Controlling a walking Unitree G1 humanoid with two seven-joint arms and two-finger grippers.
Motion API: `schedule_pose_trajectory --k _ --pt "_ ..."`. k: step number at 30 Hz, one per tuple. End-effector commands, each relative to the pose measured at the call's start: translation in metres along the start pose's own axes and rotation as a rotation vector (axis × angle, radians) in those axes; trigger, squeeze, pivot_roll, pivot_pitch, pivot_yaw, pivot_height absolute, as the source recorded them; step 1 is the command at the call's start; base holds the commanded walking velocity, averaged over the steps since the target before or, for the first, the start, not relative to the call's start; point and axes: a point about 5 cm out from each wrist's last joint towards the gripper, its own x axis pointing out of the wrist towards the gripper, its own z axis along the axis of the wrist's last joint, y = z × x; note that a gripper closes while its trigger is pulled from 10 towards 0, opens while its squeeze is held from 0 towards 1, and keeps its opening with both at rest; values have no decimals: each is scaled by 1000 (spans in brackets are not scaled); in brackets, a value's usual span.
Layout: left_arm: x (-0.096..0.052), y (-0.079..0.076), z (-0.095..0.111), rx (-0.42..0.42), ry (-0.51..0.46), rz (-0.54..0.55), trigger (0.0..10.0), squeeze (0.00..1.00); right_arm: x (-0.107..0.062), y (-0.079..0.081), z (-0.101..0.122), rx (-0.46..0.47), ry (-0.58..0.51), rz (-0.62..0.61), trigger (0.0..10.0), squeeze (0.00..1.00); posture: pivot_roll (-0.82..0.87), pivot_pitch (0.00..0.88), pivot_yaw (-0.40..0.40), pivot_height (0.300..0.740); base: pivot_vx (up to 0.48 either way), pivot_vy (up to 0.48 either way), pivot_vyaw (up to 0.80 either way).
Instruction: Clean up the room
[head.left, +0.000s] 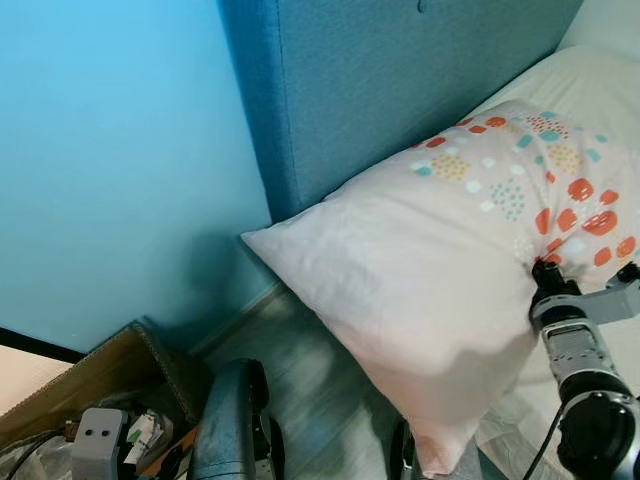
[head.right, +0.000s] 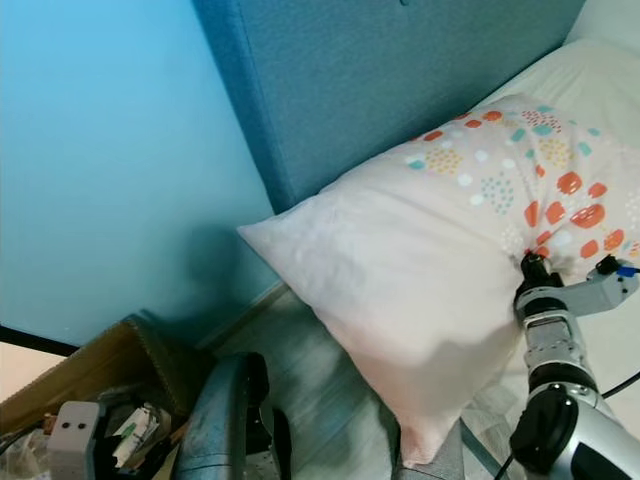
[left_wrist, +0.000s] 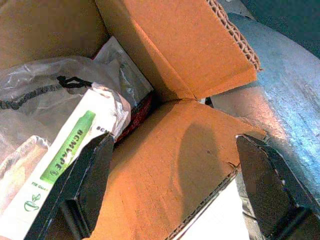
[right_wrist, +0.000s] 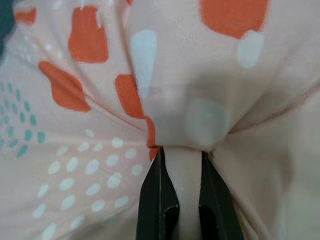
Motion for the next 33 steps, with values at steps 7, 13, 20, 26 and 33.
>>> schedule_pose_trajectory --k 7,13,20,26,33 --pt "-4 4 -9 -14 53 23 10000 0 16 42 96 -373 -261 -35 0 0 239 421 67 572 0 0 0" --pt "-4 1 -9 -19 49 21 10000 0 15 64 137 -411 -404 -21 0 0 236 425 63 572 0 0 0" --pt "-5 -3 -10 -23 48 13 10000 0 15 56 128 -431 -394 -72 0 0 241 431 66 572 0 0 0" --pt "-7 -1 -8 -22 44 15 10000 0 2 18 131 -430 -434 -275 0 0 266 430 73 572 0 0 0" --pt "-8 -3 -8 -24 42 8 10000 0 -9 4 153 -511 -503 -362 0 0 260 427 74 572 0 0 0"
